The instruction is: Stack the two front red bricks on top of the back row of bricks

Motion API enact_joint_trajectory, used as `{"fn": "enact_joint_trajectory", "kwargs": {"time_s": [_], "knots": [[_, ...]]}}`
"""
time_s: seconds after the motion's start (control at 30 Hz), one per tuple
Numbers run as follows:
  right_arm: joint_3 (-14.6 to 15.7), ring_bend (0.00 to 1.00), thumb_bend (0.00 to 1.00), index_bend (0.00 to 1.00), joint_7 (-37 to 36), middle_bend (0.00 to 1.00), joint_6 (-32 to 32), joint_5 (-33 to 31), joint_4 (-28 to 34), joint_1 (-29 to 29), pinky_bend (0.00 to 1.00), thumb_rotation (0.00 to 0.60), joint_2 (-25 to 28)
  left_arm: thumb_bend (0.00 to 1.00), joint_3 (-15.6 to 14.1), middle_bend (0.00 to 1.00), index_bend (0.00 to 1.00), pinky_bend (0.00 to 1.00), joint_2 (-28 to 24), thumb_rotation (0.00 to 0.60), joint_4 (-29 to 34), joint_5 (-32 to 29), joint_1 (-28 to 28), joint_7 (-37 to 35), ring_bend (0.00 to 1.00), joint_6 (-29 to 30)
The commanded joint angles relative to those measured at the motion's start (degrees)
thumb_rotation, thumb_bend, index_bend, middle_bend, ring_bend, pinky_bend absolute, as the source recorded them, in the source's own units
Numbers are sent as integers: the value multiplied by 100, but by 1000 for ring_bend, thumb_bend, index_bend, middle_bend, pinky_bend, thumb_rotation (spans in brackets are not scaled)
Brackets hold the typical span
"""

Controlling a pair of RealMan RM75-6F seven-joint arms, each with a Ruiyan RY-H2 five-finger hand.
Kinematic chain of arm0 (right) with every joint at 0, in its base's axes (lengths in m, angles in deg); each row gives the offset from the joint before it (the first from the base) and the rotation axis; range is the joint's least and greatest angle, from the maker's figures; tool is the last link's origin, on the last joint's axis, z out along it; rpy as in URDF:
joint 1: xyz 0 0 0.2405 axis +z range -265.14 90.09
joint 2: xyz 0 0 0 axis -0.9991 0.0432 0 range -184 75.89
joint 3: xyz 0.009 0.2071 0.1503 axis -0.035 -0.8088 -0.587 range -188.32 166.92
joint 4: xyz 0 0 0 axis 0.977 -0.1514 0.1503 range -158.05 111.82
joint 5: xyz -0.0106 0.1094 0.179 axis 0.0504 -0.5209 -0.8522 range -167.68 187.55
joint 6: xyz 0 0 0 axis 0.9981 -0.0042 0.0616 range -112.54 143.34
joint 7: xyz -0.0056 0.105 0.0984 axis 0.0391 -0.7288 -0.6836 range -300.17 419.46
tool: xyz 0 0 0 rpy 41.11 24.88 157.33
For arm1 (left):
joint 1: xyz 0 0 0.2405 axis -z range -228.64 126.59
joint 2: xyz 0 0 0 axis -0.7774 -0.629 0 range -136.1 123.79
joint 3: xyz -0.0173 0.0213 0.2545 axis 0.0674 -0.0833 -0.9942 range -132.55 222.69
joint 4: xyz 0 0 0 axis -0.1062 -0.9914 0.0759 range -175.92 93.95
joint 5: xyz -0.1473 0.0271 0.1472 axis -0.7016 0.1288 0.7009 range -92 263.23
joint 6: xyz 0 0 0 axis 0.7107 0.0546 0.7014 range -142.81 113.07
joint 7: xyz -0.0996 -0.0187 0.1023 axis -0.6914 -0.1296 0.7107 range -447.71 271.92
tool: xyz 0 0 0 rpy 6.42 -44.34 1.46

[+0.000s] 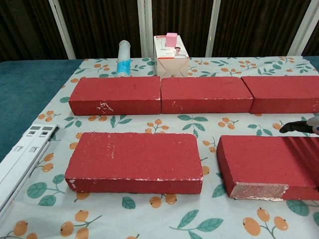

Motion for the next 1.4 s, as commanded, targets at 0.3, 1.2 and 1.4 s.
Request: {"fn": "enact_joint_trajectory", "kwargs": {"time_s": [0.3,1.2,1.4], "knots": [[83,0,74,0,-13,0,-2,-93,-85,83,0,600,-74,0,-6,0,51,130,3,600,25,17,5,31,0,-10],[91,44,70,209,-62,241,-234,59,-311,156,0,600,-354,0,32,0,51,130,22,600,54,-70,3,38,0,-28],[120,36,69,209,62,234,-193,-22,-311,225,0,600,-369,0,55,0,52,130,18,600,64,-141,8,27,0,-61]]}}
